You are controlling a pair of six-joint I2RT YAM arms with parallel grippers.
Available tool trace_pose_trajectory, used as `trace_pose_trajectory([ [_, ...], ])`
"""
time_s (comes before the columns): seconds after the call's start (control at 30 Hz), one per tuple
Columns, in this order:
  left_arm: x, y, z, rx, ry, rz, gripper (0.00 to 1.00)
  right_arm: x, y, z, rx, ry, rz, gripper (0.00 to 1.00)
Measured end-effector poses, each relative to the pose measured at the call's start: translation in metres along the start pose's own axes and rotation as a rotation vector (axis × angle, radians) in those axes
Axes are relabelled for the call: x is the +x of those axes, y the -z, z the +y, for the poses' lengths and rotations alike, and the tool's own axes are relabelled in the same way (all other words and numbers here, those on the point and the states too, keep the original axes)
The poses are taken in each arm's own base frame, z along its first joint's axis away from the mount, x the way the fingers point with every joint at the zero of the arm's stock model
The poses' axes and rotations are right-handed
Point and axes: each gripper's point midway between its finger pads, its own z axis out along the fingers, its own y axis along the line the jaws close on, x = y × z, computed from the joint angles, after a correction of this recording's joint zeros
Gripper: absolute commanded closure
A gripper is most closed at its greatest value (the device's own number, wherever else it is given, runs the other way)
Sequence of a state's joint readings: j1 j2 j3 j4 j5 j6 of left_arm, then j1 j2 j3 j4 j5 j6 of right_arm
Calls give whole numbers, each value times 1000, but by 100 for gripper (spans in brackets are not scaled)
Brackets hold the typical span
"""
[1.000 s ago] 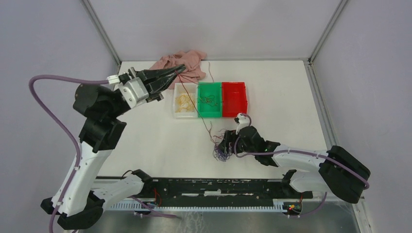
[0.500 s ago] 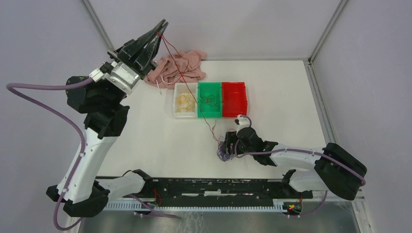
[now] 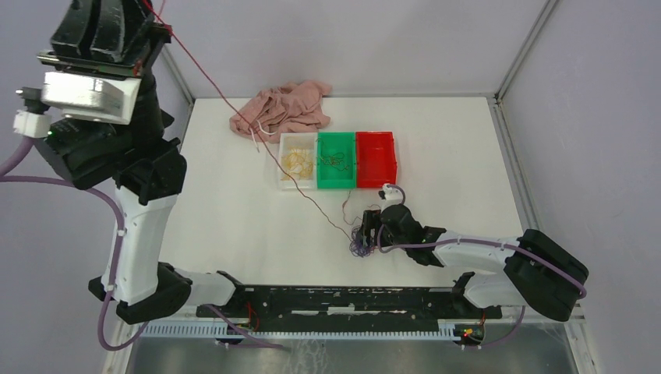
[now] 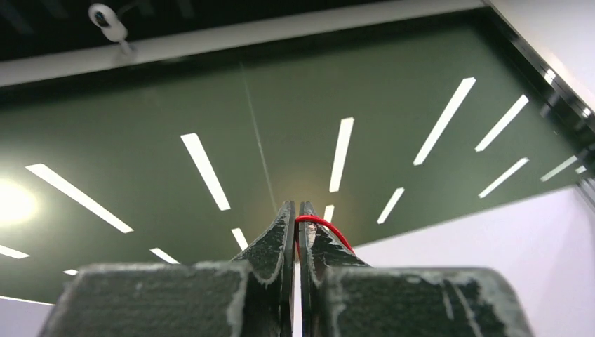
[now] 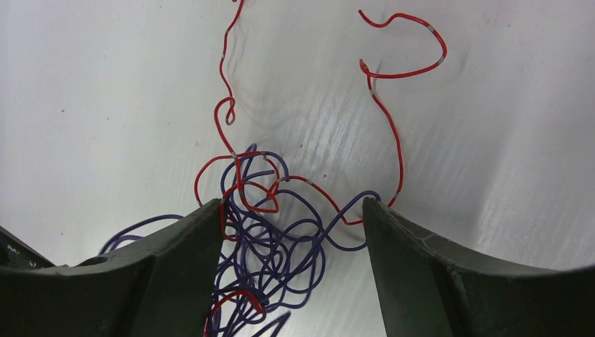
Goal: Untangle the cables
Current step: Untie the cable.
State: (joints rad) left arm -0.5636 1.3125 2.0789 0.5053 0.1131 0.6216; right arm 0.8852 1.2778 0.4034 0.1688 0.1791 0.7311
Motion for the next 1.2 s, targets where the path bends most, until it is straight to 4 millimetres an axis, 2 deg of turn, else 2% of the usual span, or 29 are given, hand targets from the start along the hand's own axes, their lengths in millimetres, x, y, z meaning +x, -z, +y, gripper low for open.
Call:
trace_pose_trajectory([
  [0.2,-31,-17,28,-86,-18,-90,97,-1,1,-3,17,2,-4,22],
  [0.33,-61,-34,51,-170,-64,-218,97,-1,2,-7,34,6,-8,22],
  [0.4,-68,-35,53,-182,-93,-260,97,-1,3,-9,41,8,-11,22],
  [0.6,-62,-30,42,-138,-128,-253,97,-3,4,-18,78,17,-33,23],
  [0.77,-62,-29,45,-140,-126,-232,97,-6,12,-37,165,7,-54,17],
  [0.87,-45,-22,33,-69,-110,-134,97,-13,26,-40,168,14,-77,15],
  [0.97,-12,5,-1,79,-83,7,97,-28,37,-29,111,46,-118,13],
  [1.1,37,56,-55,280,-33,183,97,-67,61,9,-34,136,-199,12],
  [1.2,77,94,-94,404,11,309,97,-87,78,38,-153,212,-233,13],
])
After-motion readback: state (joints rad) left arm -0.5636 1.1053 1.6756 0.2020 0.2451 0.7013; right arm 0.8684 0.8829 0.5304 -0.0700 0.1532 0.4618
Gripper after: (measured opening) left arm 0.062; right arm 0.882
